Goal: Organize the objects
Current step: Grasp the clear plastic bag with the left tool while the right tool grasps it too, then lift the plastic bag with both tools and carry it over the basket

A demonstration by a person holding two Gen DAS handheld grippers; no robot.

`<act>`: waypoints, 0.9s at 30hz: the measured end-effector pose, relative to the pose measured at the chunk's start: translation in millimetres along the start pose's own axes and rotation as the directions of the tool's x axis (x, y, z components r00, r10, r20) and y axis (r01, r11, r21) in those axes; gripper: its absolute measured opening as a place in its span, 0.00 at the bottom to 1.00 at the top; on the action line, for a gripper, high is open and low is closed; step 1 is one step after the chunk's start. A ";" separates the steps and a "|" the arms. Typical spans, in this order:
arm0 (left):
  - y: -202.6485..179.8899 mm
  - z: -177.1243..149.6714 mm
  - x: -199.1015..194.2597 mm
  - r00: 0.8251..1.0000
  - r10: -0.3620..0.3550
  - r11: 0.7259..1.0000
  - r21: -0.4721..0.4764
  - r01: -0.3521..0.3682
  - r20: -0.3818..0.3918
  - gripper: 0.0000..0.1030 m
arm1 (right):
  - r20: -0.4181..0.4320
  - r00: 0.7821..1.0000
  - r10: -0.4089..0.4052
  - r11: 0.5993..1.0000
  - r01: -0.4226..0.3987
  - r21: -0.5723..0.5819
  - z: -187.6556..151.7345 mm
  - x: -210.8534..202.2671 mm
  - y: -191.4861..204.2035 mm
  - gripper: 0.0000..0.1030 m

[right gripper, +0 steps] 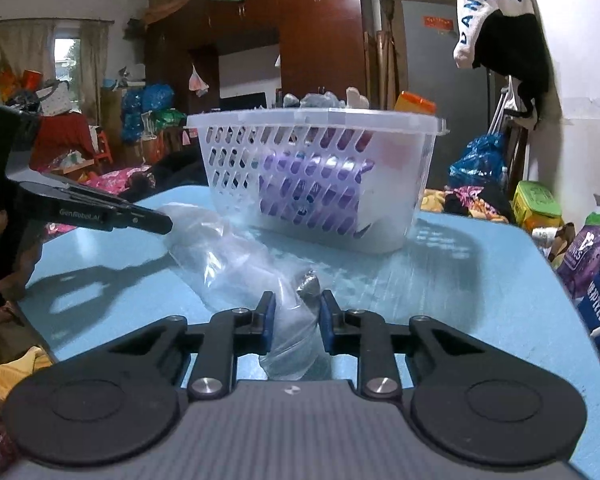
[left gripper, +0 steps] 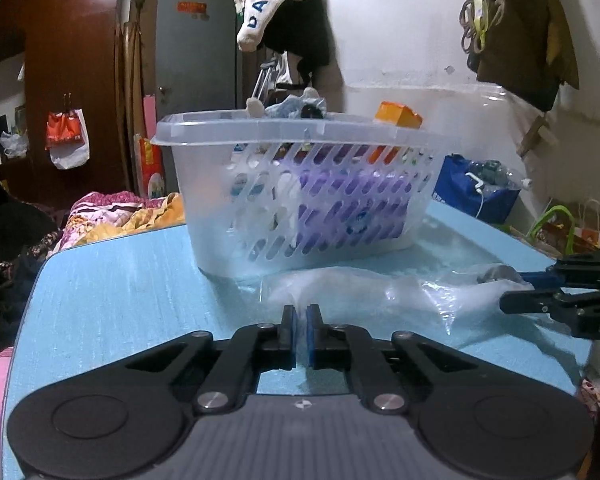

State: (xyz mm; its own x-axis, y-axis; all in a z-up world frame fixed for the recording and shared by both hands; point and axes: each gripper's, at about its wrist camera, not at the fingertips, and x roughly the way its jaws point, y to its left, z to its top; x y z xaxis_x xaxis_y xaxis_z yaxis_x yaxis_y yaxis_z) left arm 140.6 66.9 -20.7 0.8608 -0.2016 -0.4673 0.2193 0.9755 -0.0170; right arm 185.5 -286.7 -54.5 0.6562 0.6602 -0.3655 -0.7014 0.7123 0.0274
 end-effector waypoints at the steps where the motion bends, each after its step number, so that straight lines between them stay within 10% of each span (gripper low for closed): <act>1: -0.3 0.6 -2.6 1.000 -0.001 1.000 -0.004 0.001 0.012 0.07 | 0.006 1.000 0.000 1.000 0.000 0.001 2.1 -1.6 -0.9 0.25; 15: -31.0 101.0 -65.6 0.973 0.003 0.997 0.076 -0.021 0.229 0.07 | 0.200 0.980 -0.021 0.995 0.041 -0.095 114.6 -32.2 -15.0 0.25; 27: 3.4 194.9 -5.1 0.973 0.086 0.996 -0.017 -0.084 0.213 0.07 | 0.160 0.987 -0.019 0.994 0.035 -0.101 189.2 50.6 -54.1 0.25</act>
State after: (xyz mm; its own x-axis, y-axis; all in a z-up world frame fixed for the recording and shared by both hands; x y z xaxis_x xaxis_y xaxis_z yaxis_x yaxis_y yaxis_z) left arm 226.5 54.1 153.9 0.9545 -0.1310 -0.2679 0.1379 0.9904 0.0073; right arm 309.3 -246.7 101.6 0.7052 0.6763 -0.2128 -0.7024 0.7073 -0.0798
